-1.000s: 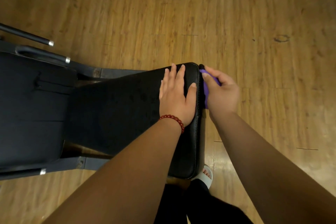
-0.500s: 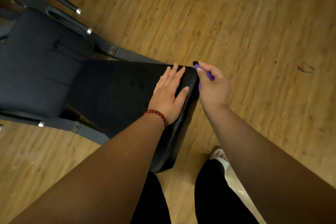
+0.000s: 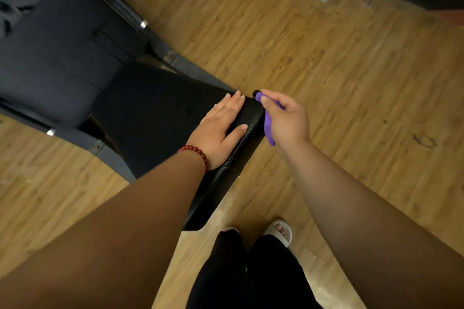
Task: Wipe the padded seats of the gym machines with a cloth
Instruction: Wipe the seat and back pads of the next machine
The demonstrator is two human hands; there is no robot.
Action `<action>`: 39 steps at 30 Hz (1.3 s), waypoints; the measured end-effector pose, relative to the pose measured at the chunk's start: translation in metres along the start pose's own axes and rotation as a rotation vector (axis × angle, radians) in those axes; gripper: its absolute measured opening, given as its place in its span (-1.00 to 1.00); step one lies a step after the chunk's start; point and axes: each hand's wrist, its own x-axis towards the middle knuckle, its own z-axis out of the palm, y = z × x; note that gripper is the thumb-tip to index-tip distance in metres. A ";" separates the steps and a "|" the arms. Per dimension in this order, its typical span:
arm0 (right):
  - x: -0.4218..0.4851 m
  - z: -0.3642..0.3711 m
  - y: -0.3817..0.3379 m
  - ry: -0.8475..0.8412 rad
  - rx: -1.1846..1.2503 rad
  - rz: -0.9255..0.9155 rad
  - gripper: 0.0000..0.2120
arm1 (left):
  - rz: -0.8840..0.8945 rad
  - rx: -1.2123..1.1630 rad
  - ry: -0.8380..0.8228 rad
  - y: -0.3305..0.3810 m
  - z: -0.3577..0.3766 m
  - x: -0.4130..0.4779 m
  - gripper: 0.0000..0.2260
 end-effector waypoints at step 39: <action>0.058 -0.010 -0.012 -0.439 -0.108 0.197 -0.78 | -0.702 -0.083 0.166 0.058 0.005 0.048 -0.51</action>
